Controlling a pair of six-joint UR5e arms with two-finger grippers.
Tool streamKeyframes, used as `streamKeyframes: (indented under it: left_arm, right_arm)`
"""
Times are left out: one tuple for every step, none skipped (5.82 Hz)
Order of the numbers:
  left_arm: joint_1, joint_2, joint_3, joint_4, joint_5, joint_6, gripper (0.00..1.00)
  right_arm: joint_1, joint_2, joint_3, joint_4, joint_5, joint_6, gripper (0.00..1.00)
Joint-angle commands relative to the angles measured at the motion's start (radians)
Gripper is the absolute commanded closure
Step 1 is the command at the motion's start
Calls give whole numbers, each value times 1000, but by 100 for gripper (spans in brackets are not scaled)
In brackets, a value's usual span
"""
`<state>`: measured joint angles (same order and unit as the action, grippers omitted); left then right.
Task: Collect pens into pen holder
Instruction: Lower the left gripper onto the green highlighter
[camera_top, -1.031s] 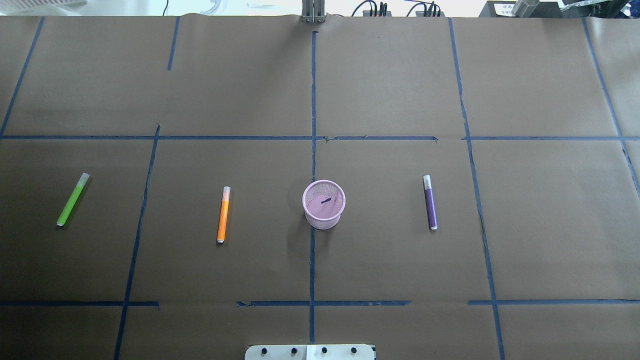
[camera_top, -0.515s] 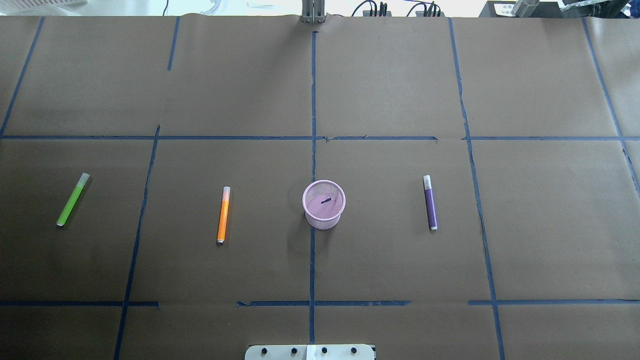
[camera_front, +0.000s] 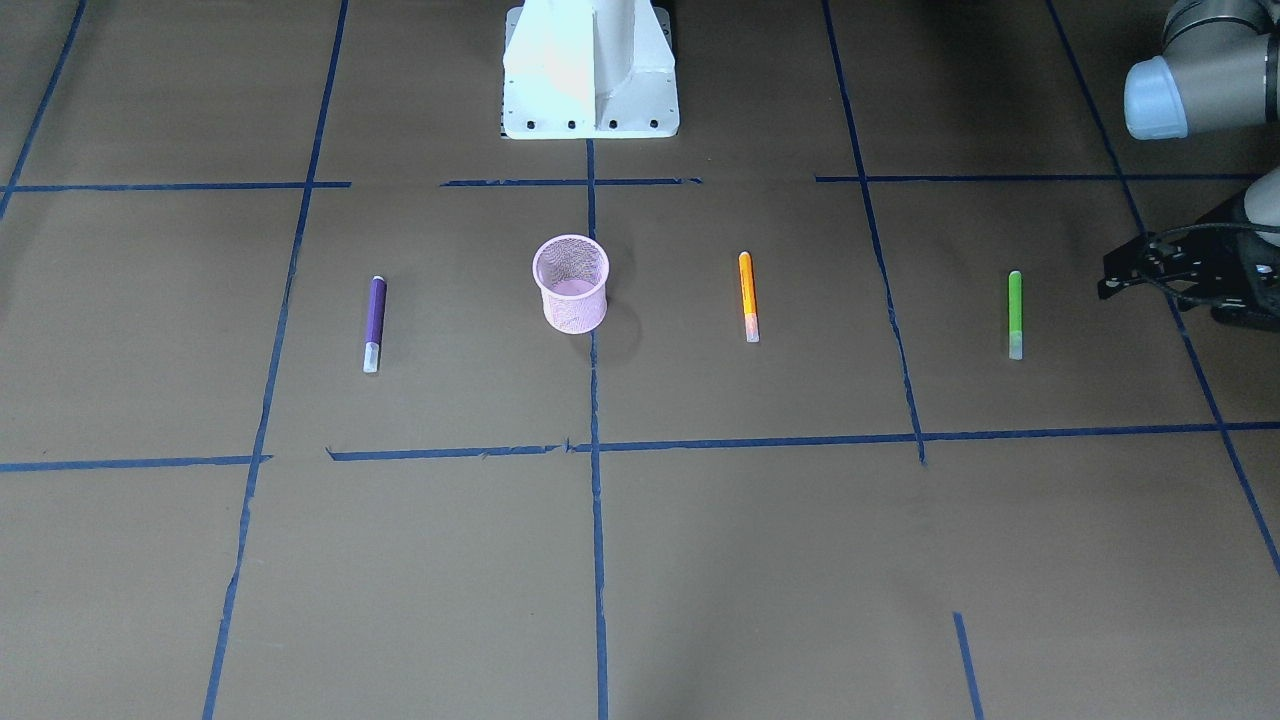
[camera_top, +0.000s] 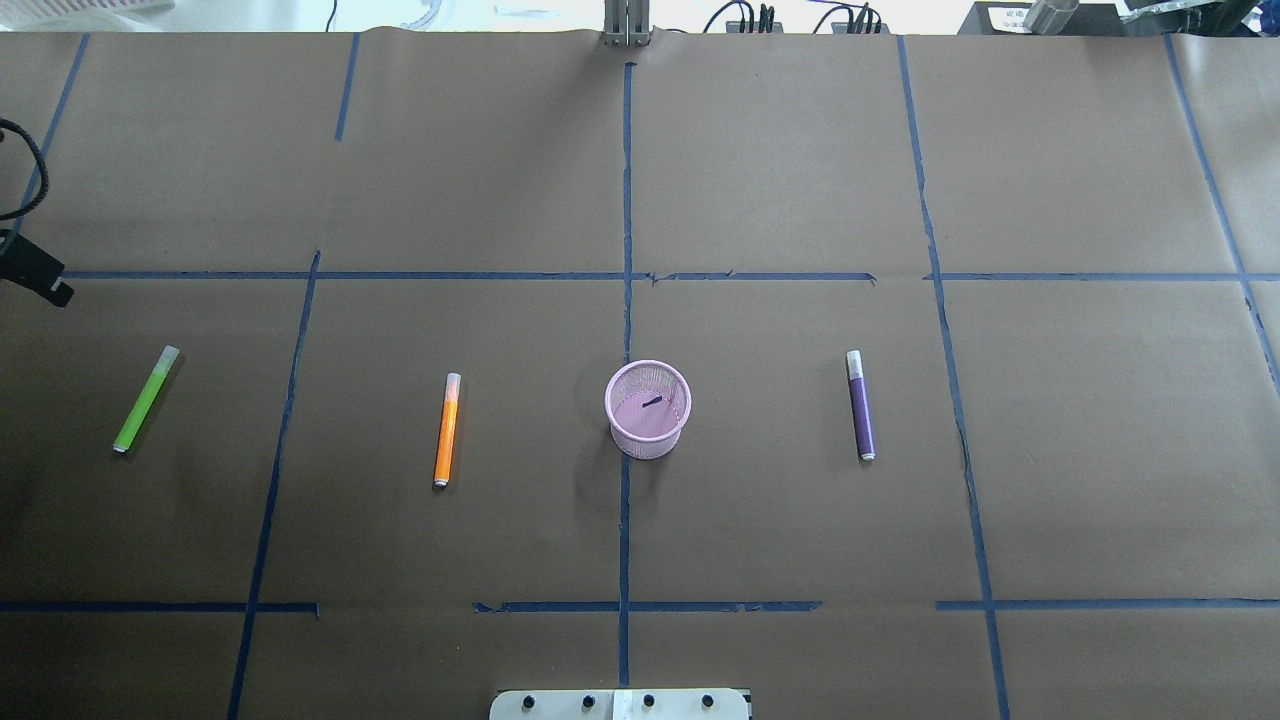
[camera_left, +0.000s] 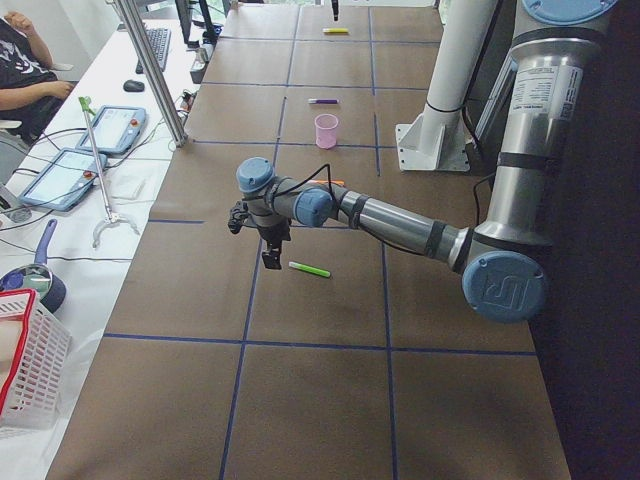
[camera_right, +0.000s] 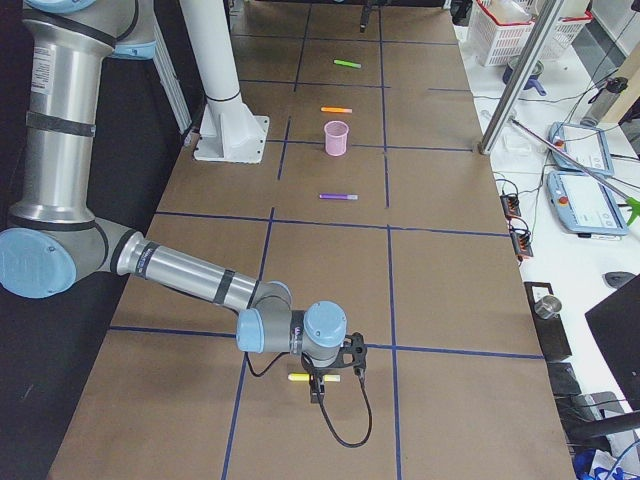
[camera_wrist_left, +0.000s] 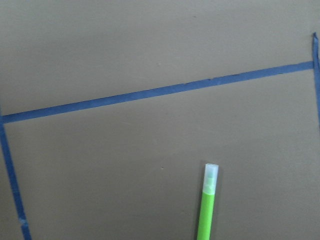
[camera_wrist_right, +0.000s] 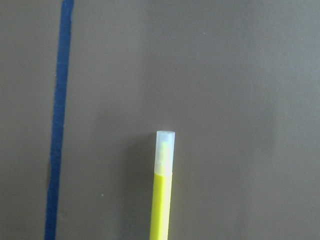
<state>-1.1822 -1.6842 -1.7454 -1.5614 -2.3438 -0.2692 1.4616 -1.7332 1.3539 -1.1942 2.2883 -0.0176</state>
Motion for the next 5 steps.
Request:
streamKeyframes:
  left_arm:
    - [30,-20,9,0,3,-1,0]
    - [30,-20,9,0,3,1,0]
    - [32,-20,7,0,3,-1,0]
    - [35,-20,9,0,3,1,0]
    - [44,-20,12,0,3,1,0]
  right_arm:
    - [-32,21,-59,41,5,40,0]
    - [-44,23,-53,48,10,51,0]
    - [-87,26,-61,97,8,118,0]
    - [-102,26,-74,132,7,151,0]
    - [-110,26,-85,136,10,153,0]
